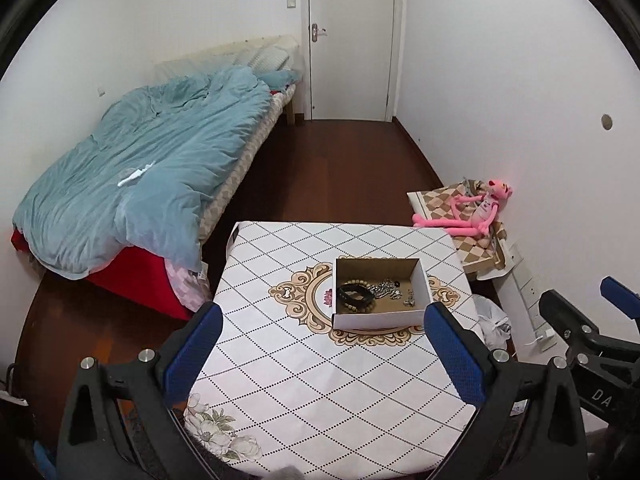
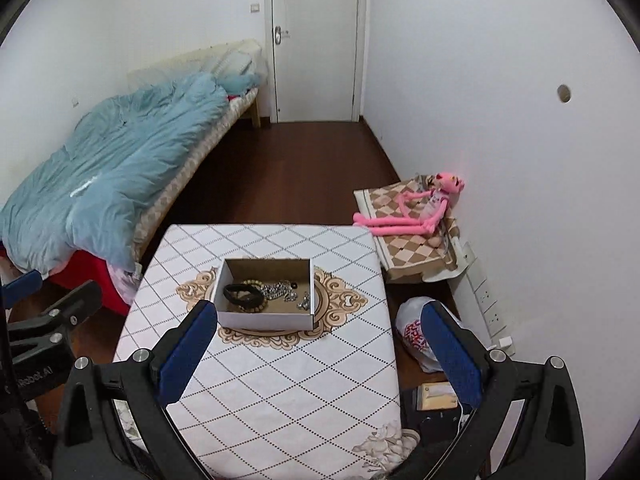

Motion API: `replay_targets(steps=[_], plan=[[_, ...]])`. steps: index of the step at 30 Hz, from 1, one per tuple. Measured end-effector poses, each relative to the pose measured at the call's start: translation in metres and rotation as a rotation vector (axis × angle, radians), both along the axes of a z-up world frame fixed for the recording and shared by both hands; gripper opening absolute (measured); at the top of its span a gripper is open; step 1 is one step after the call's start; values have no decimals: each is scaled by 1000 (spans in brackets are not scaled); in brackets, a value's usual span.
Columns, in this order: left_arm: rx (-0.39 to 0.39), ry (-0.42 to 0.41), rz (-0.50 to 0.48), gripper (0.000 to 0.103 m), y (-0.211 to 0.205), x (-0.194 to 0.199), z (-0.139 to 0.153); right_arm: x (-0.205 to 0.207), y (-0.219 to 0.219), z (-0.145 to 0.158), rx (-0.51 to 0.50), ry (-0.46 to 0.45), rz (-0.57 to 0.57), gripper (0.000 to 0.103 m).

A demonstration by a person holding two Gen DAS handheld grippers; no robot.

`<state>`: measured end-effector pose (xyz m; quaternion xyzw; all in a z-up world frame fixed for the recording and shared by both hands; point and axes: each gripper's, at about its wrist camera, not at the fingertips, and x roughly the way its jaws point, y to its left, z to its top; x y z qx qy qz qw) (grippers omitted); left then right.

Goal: Organize jewelry

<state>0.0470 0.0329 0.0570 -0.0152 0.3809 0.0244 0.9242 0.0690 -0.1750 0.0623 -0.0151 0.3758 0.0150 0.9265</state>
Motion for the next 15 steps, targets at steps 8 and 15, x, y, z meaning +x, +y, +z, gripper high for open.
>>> replay_targets(steps=[8, 15], plan=[[-16, 9, -6, 103, 0, -16, 11, -23, 0, 20, -5, -23, 1, 103], [-10, 28, 1, 103, -4, -11, 9, -20, -5, 21, 7, -2, -9, 103]])
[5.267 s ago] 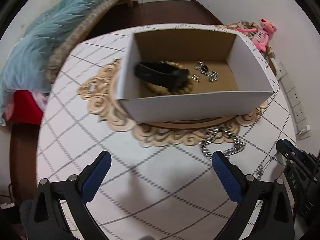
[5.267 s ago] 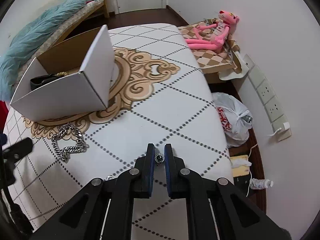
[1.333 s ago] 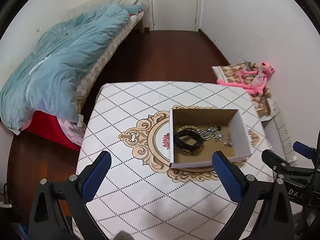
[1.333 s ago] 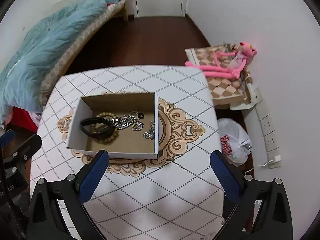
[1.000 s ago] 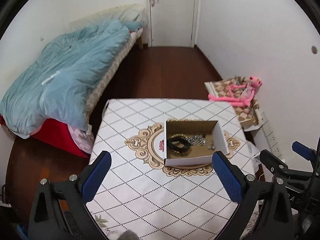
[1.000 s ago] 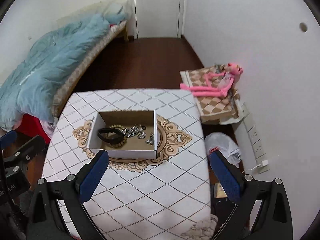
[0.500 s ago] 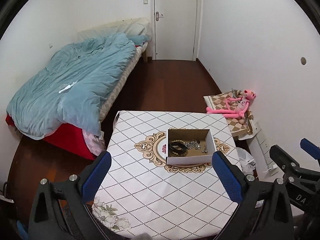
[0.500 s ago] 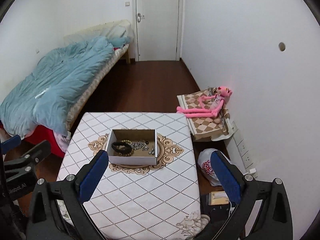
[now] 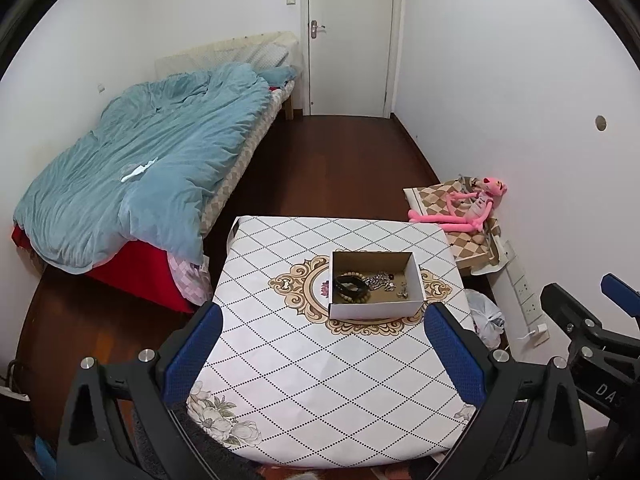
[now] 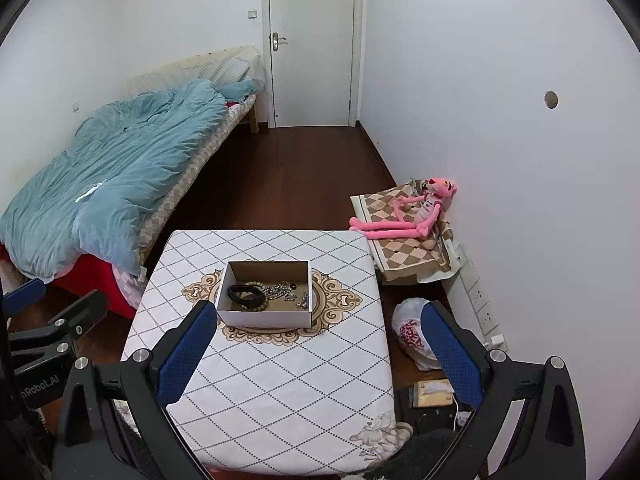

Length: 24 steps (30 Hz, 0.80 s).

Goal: Organize jewelry

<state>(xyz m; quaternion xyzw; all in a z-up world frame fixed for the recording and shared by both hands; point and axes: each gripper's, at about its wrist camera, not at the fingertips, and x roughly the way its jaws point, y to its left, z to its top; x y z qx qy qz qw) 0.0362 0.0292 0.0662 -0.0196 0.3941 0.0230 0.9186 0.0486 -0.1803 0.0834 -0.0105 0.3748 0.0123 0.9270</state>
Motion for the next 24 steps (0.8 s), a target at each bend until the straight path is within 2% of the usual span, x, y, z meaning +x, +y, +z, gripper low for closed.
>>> replay_targets(steps=[11, 24], plan=[[2, 51, 25, 103, 2, 40, -13, 33, 3, -10, -11, 25, -9, 103], [17, 175, 18, 103, -3, 92, -47, 98, 5, -50, -24, 151, -12, 103]])
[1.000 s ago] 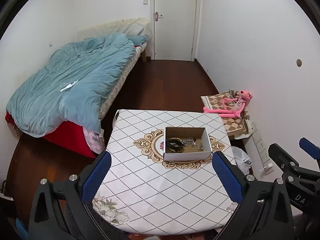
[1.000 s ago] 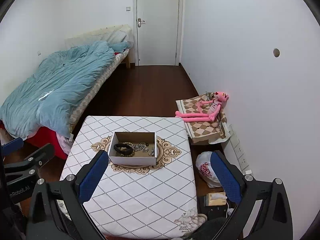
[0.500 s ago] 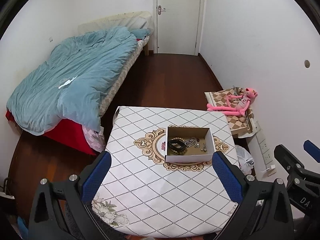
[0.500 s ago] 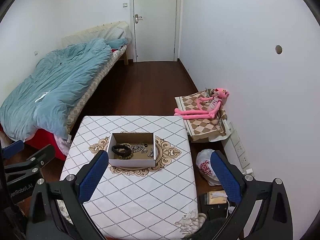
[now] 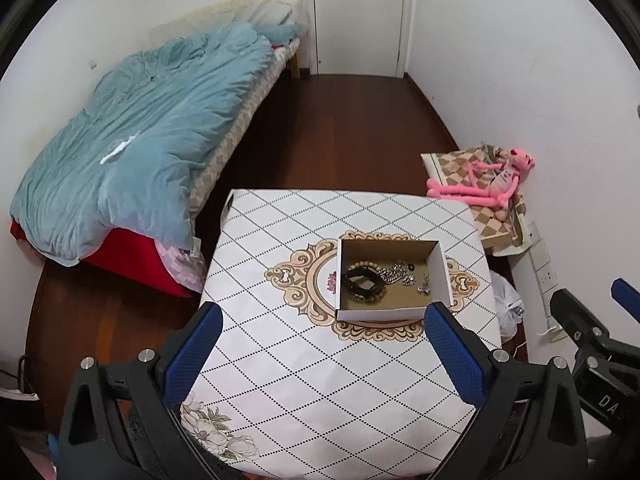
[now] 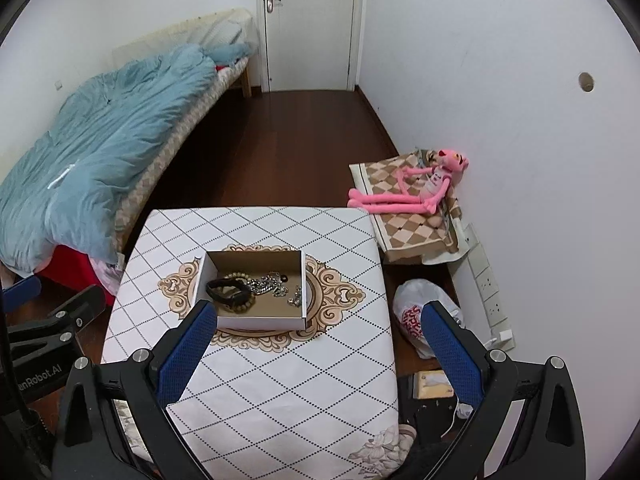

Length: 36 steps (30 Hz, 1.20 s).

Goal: Organize jewelry

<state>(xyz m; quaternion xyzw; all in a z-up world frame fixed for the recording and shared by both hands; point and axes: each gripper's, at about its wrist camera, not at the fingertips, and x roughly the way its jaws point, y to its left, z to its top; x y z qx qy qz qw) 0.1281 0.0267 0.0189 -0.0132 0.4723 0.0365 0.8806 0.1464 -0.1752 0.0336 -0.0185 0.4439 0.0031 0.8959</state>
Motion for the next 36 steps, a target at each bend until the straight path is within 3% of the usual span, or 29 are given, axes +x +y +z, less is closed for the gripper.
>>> replay_targets(steps=[13, 36], plan=[[-9, 78, 15, 103, 3, 30, -26, 41, 4, -33, -25, 102, 9, 103], [12, 90, 14, 103, 5, 33, -35, 43, 4, -40, -34, 129, 19, 103]])
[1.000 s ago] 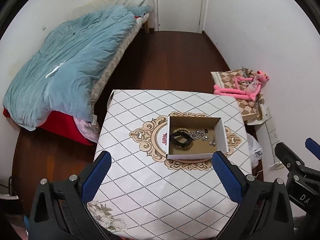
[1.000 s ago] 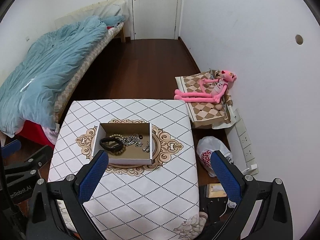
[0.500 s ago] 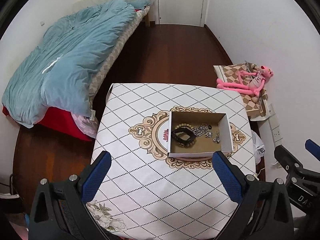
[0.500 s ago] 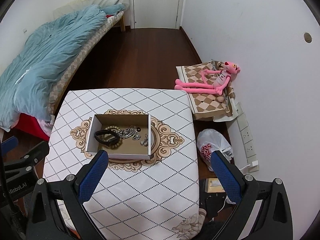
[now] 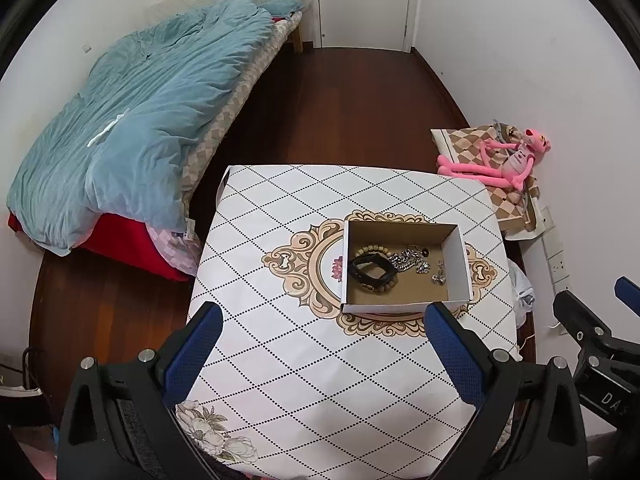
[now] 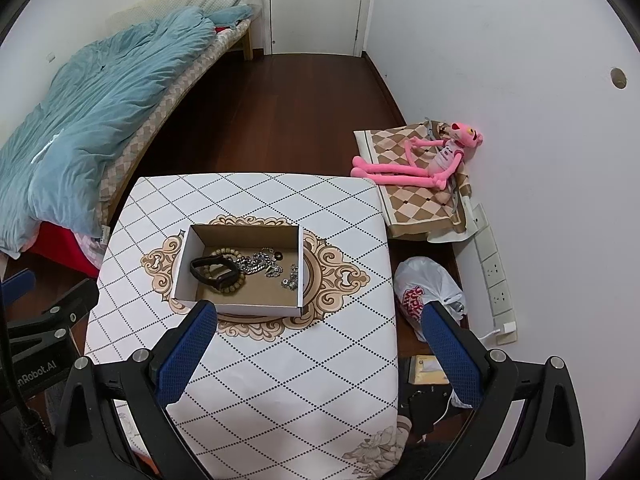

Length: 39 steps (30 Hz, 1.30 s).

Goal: Organize jewelry

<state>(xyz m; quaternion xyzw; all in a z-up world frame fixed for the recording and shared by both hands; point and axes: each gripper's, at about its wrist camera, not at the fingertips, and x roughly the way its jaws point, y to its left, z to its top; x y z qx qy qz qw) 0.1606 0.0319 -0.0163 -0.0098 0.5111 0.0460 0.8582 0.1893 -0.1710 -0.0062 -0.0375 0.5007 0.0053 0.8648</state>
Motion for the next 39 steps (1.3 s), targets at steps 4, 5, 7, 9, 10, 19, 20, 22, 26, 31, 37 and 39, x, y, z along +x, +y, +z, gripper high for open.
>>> replay_targets(steps=[4, 5, 7, 9, 10, 19, 20, 22, 26, 31, 37, 39], plan=[[5, -2, 0, 103, 0, -1, 0, 0, 1, 0, -2, 1, 1, 103], [8, -2, 2, 103, 1, -2, 0, -1, 1, -1, -2, 1, 1, 103], [7, -3, 1, 103, 1, -3, 0, -1, 1, -1, 3, 4, 1, 103], [7, -1, -1, 103, 1, -3, 0, -1, 0, -1, 4, 3, 0, 103], [7, -1, -3, 103, 0, -3, 0, -1, 0, -1, 4, 3, 0, 103], [-3, -5, -11, 103, -4, -9, 2, -2, -1, -1, 7, 0, -2, 103], [-2, -7, -11, 103, -4, -10, 3, -3, -1, -1, 7, 0, -3, 103], [-4, -9, -14, 103, -6, -11, 4, -4, -2, 0, 6, -1, -3, 103], [-6, -11, -15, 103, -6, -13, 6, -5, -2, 0, 8, 1, -1, 103], [-6, -11, -17, 103, -7, -12, 6, -8, -2, 1, 6, 2, -1, 103], [-4, -13, -15, 103, -7, -13, 7, -8, -2, 1, 3, 0, -2, 103], [-3, -16, -14, 103, -7, -13, 8, -8, -2, 1, 5, 0, -2, 103]])
